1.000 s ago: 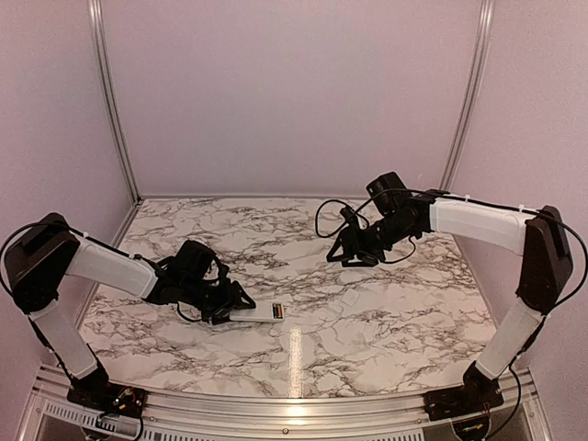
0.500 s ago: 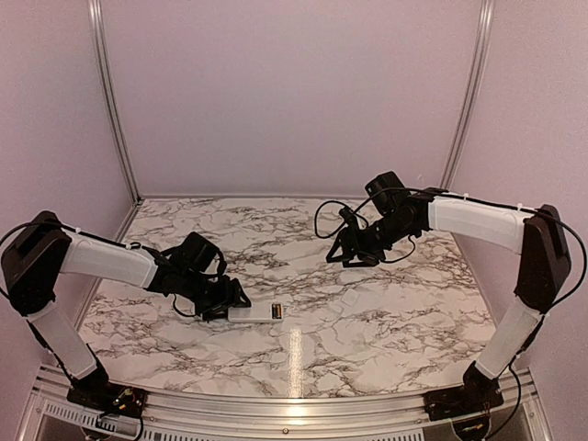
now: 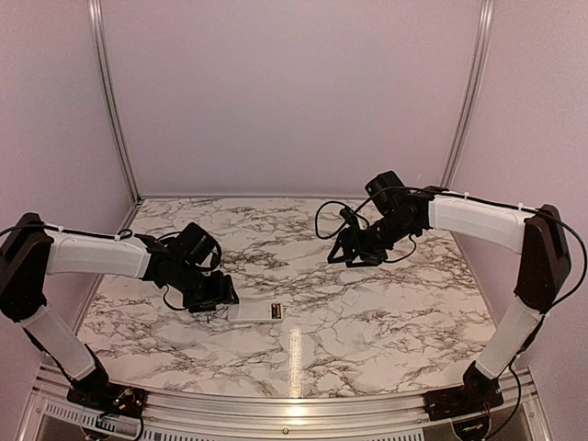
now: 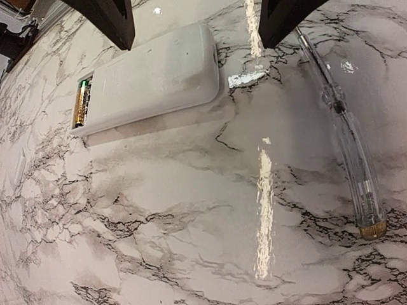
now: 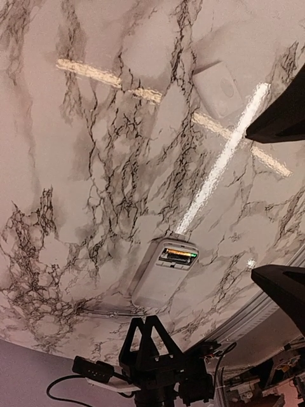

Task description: Unload the batteries from the remote control

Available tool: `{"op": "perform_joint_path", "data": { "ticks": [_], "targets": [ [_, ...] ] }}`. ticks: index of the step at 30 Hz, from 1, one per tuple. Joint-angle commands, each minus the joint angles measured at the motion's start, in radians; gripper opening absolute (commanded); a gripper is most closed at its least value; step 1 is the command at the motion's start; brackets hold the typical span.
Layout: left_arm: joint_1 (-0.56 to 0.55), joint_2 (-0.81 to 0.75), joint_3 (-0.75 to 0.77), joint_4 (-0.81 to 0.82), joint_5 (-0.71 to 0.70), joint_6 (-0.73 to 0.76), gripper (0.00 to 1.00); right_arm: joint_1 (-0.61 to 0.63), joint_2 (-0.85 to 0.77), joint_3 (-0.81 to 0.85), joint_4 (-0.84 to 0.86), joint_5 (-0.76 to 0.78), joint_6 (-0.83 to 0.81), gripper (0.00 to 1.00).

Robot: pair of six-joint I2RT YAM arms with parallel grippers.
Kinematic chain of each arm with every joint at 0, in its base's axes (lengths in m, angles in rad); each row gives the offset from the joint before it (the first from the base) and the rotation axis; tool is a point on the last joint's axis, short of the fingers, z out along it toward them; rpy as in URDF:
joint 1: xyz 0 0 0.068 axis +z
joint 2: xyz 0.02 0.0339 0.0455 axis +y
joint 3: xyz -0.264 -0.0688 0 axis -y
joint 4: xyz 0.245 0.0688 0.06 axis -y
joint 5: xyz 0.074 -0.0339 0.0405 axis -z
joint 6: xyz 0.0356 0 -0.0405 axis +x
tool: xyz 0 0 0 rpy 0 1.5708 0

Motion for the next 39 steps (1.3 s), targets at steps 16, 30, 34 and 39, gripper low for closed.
{"op": "perform_joint_path", "data": {
  "ticks": [16, 30, 34, 39],
  "targets": [
    [0.003, -0.036, 0.036, -0.171, -0.272, 0.004, 0.62, -0.002, 0.047, 0.089, -0.058, 0.046, -0.069, 0.85],
    [0.003, 0.116, 0.126, -0.208, -0.374, -0.005, 0.45, -0.003, 0.056, 0.105, -0.090, 0.052, -0.106, 0.85],
    [0.003, 0.130, 0.120, -0.213, -0.376, -0.009, 0.43, -0.003, 0.055, 0.110, -0.105, 0.060, -0.123, 0.85],
    [0.003, 0.149, 0.116, -0.214, -0.373, -0.019, 0.36, -0.005, 0.056, 0.111, -0.121, 0.065, -0.140, 0.85]
  ]
}}
